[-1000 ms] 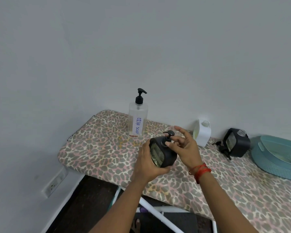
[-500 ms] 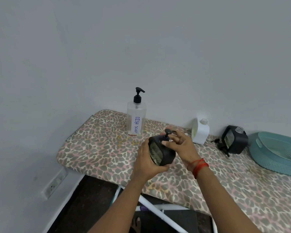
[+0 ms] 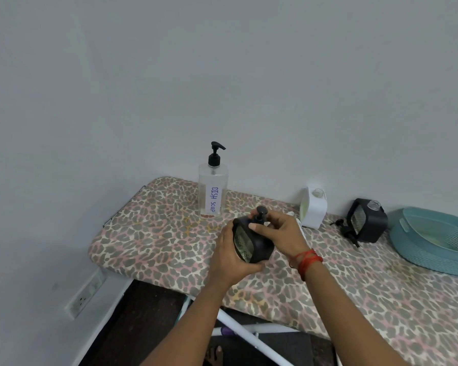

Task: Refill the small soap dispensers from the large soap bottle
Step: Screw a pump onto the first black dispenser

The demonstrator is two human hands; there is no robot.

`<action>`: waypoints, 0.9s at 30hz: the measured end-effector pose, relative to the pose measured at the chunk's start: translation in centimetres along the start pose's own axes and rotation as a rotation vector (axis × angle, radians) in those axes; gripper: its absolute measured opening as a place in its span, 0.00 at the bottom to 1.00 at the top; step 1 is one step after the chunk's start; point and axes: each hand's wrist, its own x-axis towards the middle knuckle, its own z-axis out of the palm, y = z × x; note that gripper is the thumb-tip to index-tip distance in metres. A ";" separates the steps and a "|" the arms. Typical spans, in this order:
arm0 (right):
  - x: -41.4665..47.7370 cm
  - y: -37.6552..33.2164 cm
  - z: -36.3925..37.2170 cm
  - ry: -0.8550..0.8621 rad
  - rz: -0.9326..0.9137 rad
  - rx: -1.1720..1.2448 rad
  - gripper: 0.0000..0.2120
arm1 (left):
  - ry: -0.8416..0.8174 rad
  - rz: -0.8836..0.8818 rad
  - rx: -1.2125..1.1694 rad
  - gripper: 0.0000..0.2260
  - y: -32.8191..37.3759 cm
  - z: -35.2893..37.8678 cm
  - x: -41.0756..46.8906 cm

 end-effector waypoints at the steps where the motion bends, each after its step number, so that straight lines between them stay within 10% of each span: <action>1: -0.1 -0.1 -0.2 0.004 -0.011 -0.009 0.11 | -0.004 0.002 0.004 0.57 0.0 0.0 0.0; 13: -0.7 -0.3 4.2 0.451 -0.141 -0.389 0.22 | 0.007 0.001 -0.011 0.57 0.2 0.2 0.1; 27: -0.2 -1.3 0.7 0.208 -0.179 -0.048 0.10 | -0.052 0.010 -0.202 0.54 -0.3 -0.5 0.2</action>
